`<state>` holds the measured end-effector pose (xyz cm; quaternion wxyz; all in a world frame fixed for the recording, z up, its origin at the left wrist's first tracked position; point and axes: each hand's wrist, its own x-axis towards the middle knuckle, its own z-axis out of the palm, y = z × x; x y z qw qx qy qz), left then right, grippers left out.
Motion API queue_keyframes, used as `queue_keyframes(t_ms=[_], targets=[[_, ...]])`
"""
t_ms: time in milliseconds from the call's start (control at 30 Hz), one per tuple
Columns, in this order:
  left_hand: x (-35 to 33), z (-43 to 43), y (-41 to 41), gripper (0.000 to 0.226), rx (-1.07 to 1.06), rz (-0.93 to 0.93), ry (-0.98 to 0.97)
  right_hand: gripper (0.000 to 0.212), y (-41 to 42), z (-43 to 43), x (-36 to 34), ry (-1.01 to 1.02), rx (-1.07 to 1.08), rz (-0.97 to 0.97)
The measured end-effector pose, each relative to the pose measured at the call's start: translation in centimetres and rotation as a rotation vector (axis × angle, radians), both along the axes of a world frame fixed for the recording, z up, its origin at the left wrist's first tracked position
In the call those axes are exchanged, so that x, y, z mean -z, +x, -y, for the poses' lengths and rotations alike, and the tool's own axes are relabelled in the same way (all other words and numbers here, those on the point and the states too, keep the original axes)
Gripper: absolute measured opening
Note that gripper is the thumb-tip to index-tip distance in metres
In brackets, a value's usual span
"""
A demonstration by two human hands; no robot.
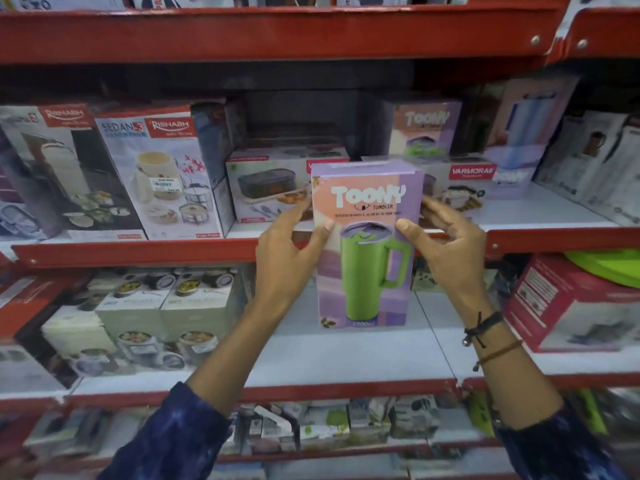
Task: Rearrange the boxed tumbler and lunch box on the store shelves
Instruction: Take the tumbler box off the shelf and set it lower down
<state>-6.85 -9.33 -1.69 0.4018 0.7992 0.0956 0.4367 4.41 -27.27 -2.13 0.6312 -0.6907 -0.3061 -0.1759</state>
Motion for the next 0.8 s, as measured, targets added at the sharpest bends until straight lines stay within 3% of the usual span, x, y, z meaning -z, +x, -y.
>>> queue_keyframes(t_ms=[133, 400, 800], targets=[[3.9, 0.8, -0.3, 0.046, 0.034, -0.1, -0.027, 0.062, 0.5, 1.8, 3.3, -0.148, -0.088, -0.104], [11.5, 2.1, 1.4, 0.042, 0.07, -0.338, -0.128, 0.055, 2.9, 2.4, 11.0, -0.321, -0.13, -0.289], [18.0, 2.1, 4.3, 0.035, 0.048, -0.407, -0.213, 0.047, 4.4, 1.2, 18.5, -0.258, -0.14, -0.43]])
